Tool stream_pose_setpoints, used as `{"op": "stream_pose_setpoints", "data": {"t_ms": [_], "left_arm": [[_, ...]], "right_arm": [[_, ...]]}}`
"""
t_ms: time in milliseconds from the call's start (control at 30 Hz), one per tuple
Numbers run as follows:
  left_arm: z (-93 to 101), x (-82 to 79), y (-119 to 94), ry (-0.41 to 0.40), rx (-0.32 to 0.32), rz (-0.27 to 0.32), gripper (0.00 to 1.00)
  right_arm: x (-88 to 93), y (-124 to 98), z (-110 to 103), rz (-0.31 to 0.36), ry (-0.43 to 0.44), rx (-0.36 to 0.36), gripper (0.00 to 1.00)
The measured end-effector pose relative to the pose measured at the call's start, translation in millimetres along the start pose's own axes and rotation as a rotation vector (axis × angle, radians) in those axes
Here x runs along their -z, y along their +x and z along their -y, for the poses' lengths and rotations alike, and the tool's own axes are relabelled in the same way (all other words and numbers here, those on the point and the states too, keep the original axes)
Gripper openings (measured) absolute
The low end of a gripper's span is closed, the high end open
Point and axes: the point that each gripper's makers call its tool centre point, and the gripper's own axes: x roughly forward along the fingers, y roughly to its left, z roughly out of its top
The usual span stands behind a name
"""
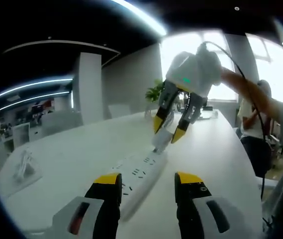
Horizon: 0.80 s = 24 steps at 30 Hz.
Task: Straighten the power strip on the desk, plug the charger into it
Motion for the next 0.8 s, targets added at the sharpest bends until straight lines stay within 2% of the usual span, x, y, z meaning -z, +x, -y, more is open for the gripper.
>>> {"op": "stream_pose_setpoints", "data": {"t_ms": [267,800], "left_arm": [[0.5,0.0,0,0.001,0.001,0.0,0.44],[2.0,2.5,1,0.003,0.002,-0.007,0.44]], "right_arm": [[0.2,0,2,-0.039,-0.023,-0.002,0.24],[-10.4,-5,6,-0.036,-0.036,0.009,0.25]]}}
